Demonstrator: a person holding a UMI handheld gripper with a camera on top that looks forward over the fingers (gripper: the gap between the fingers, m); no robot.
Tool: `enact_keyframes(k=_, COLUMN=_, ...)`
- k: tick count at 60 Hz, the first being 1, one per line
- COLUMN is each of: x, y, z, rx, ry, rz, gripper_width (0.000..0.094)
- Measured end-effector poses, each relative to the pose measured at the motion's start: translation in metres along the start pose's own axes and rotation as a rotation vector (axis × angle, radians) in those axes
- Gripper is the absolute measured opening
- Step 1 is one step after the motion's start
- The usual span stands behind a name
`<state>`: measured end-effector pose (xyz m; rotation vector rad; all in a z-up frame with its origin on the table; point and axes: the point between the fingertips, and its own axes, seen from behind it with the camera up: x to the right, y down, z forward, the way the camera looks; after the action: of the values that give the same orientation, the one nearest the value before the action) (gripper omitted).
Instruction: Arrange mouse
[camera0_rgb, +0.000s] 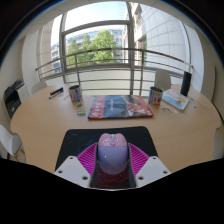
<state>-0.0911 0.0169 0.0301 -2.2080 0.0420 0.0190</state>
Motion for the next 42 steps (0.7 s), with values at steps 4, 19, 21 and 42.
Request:
enact_keyframes(k=4, x=-0.003, y=0.015, z=0.009, rx=-0.035, ry=0.021, rz=0.002, gripper_width=0.0464)
enact_keyframes(k=19, x=-0.009, y=0.022, z=-0.005, rx=-0.044, ry=0.037, rz=0.008, gripper_width=0.0858)
enact_keyframes(k=21, x=-0.01, y=0.019, z=-0.017, rx=-0.037, ry=0.044, rz=-0.005, gripper_width=0.0826)
enact_keyframes(k=42, x=-0.032, y=-0.013, z=-0.192, rx=0.058, ry=0.066, rz=-0.032, gripper_width=0.084)
